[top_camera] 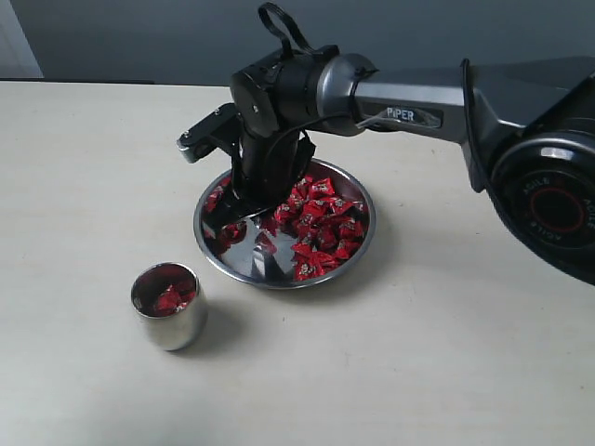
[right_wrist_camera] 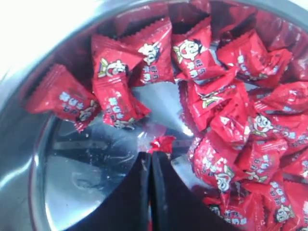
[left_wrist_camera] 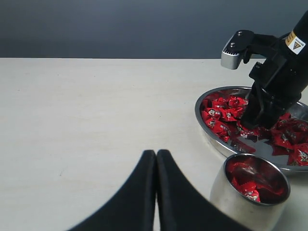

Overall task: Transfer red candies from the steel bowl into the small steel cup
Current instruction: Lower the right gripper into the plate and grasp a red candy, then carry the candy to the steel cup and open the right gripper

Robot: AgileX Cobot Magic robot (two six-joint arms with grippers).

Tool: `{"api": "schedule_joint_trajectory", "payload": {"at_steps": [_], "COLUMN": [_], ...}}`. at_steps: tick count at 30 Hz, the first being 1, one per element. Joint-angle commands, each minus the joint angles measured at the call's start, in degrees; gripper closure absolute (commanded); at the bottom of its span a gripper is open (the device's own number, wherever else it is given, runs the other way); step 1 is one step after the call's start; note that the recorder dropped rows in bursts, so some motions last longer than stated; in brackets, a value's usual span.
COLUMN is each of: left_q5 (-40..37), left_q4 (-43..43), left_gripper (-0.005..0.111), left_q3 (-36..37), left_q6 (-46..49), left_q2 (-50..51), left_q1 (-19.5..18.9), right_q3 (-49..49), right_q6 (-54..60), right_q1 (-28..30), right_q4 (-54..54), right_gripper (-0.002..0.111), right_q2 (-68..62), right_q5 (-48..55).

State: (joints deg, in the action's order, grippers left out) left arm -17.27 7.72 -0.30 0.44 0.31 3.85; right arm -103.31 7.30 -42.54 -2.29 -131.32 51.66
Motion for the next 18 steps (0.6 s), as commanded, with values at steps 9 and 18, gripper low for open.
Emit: {"api": "schedule_joint_trajectory", "payload": {"at_steps": [9,18], "left_q5": [0.57,0.57], "left_q4": [-0.04,-0.04], "left_gripper": [0.106,0.106], "left_q3": [0.3,0.3], "left_q6": [-0.01,-0.01], "left_q2": [-0.31,-0.31], "left_q1": [-0.29,-0.29], "right_q3": [0.18,0.18], "right_q6": [7.9,12.38], "right_q1": [-2.96,-9.82], "right_q4": [13.98,17.95], "right_gripper": [0.109,0.109], "right_q2": [8.72,12.71], "right_q5": [6.26,10.45]}}
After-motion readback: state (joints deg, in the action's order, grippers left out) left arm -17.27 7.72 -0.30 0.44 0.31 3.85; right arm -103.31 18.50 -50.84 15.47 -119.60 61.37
